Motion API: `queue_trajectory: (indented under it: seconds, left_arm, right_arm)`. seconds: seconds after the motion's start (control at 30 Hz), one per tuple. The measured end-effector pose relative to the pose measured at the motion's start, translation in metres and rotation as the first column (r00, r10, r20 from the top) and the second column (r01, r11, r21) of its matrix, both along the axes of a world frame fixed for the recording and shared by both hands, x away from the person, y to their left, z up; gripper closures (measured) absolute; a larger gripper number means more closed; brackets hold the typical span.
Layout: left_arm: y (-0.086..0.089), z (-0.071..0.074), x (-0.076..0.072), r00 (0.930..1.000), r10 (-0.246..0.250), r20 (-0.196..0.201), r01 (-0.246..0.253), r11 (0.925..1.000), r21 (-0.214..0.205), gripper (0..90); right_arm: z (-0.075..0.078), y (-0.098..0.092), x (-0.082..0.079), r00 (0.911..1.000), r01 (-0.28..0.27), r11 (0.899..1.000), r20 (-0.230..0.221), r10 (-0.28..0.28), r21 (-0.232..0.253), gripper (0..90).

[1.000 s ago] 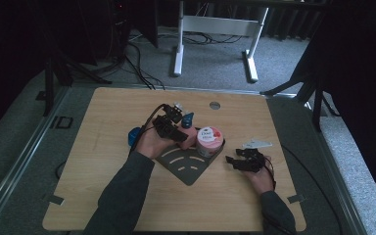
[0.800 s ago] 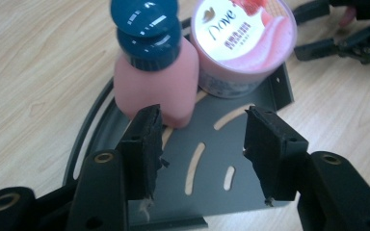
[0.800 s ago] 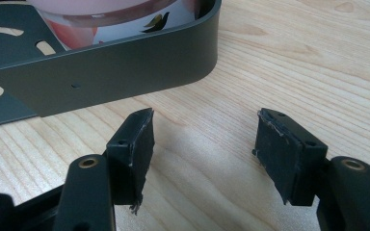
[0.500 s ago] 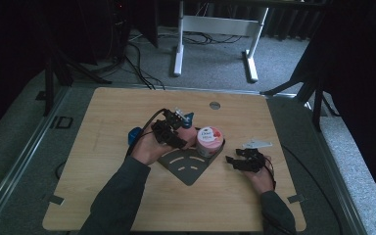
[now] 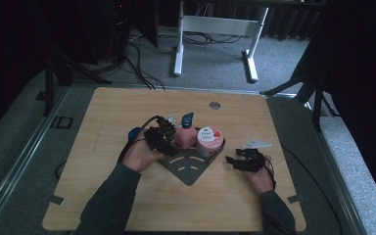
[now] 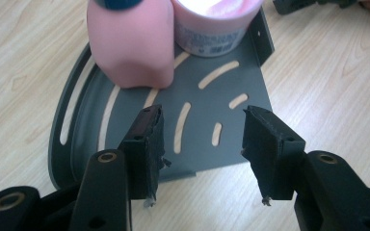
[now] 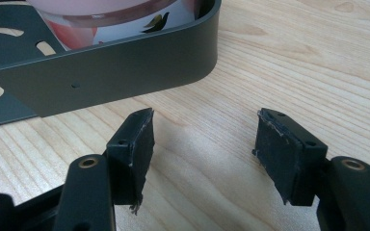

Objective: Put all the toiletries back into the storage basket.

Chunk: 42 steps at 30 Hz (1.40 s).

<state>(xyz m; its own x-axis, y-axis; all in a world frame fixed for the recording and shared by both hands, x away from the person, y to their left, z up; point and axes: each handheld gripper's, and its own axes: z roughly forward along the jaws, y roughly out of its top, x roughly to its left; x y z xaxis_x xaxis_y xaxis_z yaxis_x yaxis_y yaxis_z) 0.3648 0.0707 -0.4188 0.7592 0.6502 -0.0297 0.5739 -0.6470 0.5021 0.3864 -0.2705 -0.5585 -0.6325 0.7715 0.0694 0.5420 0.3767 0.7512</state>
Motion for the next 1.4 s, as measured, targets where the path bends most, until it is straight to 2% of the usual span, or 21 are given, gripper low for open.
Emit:
queue_trajectory:
  seconds: [0.3,0.6,0.73,1.4]
  left_arm:
    - [0.016,0.005,-0.012,1.0,-0.001,0.008,0.001,0.9999,-0.012,49.4]
    - [0.025,0.007,-0.022,0.9998,-0.016,0.007,0.016,0.9999,-0.002,51.4]
    - [0.033,0.006,-0.026,0.9999,-0.007,-0.01,0.007,1.0,0.001,52.5]
    - [0.063,0.004,-0.039,0.9988,0.039,-0.031,-0.039,0.9992,-0.002,54.1]
  right_arm:
    - [0.0,0.0,0.0,1.0,0.0,1.0,0.0,0.0,-0.001,38.5]
    - [0.0,0.0,0.0,1.0,0.001,1.0,0.0,-0.001,0.0,38.4]
    - [0.0,0.0,0.0,1.0,0.002,1.0,0.0,-0.002,0.0,38.4]
    - [0.0,0.001,0.0,1.0,0.003,1.0,0.001,-0.003,0.0,38.2]
